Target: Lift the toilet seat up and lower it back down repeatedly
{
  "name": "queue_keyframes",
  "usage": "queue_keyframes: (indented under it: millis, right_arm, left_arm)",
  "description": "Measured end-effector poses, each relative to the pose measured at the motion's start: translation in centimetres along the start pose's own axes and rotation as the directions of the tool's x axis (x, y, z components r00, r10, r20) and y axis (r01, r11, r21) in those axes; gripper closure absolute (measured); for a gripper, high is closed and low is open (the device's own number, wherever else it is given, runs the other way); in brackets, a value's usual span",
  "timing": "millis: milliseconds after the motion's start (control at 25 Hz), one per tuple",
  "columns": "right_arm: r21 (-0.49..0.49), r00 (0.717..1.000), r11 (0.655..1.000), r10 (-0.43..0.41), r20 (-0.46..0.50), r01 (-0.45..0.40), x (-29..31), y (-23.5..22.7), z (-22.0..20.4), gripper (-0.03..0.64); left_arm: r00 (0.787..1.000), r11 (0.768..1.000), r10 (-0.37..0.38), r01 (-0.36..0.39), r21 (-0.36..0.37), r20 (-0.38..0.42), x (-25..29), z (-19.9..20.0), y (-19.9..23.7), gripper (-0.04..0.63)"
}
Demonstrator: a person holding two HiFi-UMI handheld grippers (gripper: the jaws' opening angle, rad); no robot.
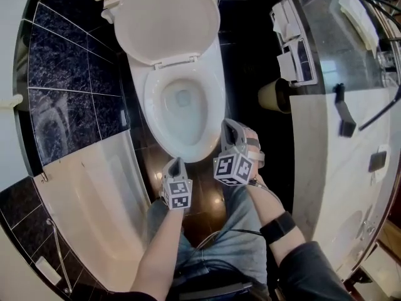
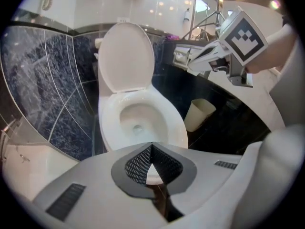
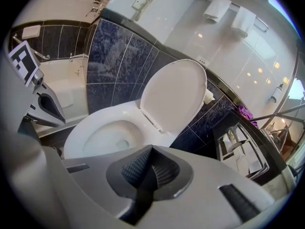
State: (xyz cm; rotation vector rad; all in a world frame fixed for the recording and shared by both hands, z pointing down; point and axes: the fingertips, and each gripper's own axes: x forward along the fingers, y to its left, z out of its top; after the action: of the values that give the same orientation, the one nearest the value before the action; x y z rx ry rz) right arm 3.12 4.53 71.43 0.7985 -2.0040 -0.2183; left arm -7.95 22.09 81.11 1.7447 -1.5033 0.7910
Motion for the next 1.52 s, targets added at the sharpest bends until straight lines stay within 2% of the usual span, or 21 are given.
queue_keyframes:
  millis: [280, 520, 720, 880, 1000, 1120, 1520]
  right_arm:
    - [0.153, 0.995, 0.987, 0.038, 0.096, -0.053, -8.0, -4.9, 8.8, 0.595]
    - [0.236, 0.977, 0.967, 0.051, 0.209, -0.101, -14.3, -10.0, 15.8, 0.595]
    - [0.302, 0.961, 0.944, 0.047, 0.272, -0.132, -18.1, -14.0, 18.6, 0.595]
    - [0.328, 0.957, 0.932, 0.057, 0.284, -0.153, -20.4, -16.0, 19.3, 0.595]
    - [0.337, 0.95, 0.927, 0.057, 0.307, -0.164, -21.6, -17.2, 19.9, 0.595]
    - [0.345, 0.946, 0.924, 0.05, 0.321, -0.166, -22.7, -17.7, 20.0, 0.595]
    - [0.36, 0.953, 0.919, 0.046, 0.301, -0.159, -22.7, -17.5, 20.2, 0.595]
  left_arm:
    - [0.989, 0.998, 0.044, -0.048, 0.031, 0.143, -10.3, 14.3, 2.7, 0.6]
    - [0.957, 0.997, 0.048, -0.065, 0.05, 0.287, -19.6, 25.8, 2.6, 0.6]
    - [0.93, 0.996, 0.06, -0.078, 0.036, 0.363, -25.5, 31.9, 2.5, 0.6]
    - [0.914, 0.995, 0.079, -0.094, 0.019, 0.397, -28.8, 34.4, 2.7, 0.6]
    - [0.894, 0.994, 0.1, -0.112, 0.003, 0.436, -30.4, 35.7, 3.1, 0.6]
    - [0.883, 0.995, 0.092, -0.097, -0.012, 0.46, -31.8, 36.2, 2.6, 0.6]
    - [0.878, 0.997, 0.068, -0.075, -0.004, 0.474, -32.4, 36.8, 2.4, 0.6]
